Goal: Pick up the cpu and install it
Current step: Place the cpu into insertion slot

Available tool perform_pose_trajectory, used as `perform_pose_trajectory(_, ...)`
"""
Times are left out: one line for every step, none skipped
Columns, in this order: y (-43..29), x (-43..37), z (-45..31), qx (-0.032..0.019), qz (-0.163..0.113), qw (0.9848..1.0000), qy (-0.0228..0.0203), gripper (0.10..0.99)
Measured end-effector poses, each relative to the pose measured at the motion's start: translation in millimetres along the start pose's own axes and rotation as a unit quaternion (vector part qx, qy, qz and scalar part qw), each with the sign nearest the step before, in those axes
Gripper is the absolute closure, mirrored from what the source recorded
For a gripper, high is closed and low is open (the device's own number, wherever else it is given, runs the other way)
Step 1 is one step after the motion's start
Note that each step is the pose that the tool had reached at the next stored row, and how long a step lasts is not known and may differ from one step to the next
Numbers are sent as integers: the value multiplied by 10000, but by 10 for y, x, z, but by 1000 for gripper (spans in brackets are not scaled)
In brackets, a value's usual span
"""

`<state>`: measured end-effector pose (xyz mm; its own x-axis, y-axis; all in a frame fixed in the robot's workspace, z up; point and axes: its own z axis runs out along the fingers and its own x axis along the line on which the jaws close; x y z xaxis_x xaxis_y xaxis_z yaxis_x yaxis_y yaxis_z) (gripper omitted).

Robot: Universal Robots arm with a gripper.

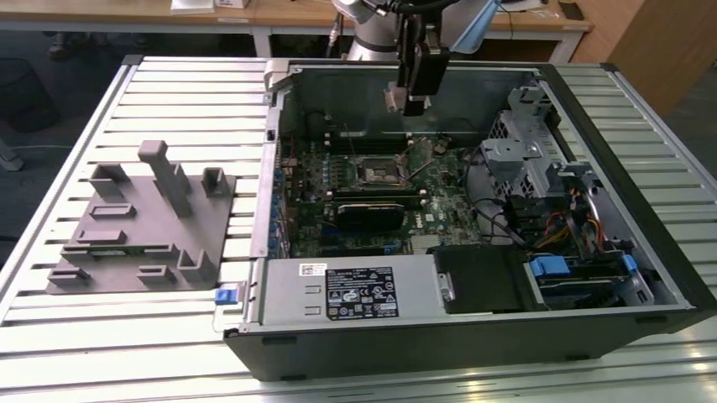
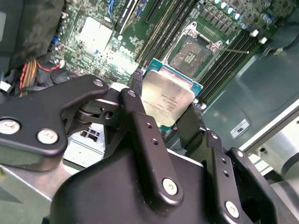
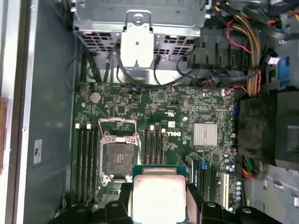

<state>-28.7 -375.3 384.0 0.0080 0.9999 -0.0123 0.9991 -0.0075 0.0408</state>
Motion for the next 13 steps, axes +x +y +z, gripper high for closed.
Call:
perform_pose_trajectory(0, 0, 2, 1, 67, 10000, -3, 545)
perform_pose_trajectory(-3, 5, 5, 2, 101, 9999, -6, 545)
perform_pose_trajectory(-4, 15, 11, 2, 106, 9999, -5, 545)
perform_pose_trajectory(-6, 28, 20, 1, 106, 9999, -5, 545)
perform_pose_trajectory(-9, 47, 29, 1, 107, 9999, -5, 545)
perform_pose_trajectory(-12, 76, 40, 1, 109, 9999, -5, 545)
perform_pose_trajectory(-17, 95, 51, 1, 110, 9999, -5, 545)
perform_pose_trajectory(-25, 108, 64, 2, 111, 9999, -5, 545)
perform_pose_trajectory(-31, 117, 75, 1, 112, 9999, -4, 545)
perform_pose_trajectory(-35, 122, 85, 1, 114, 9999, -5, 545)
perform_pose_trajectory(-38, 127, 94, 2, 115, 9999, -5, 545)
perform_pose_trajectory(-42, 131, 105, 1, 116, 9999, -5, 545)
perform_pose_trajectory(-47, 132, 116, 1, 116, 9999, -4, 545)
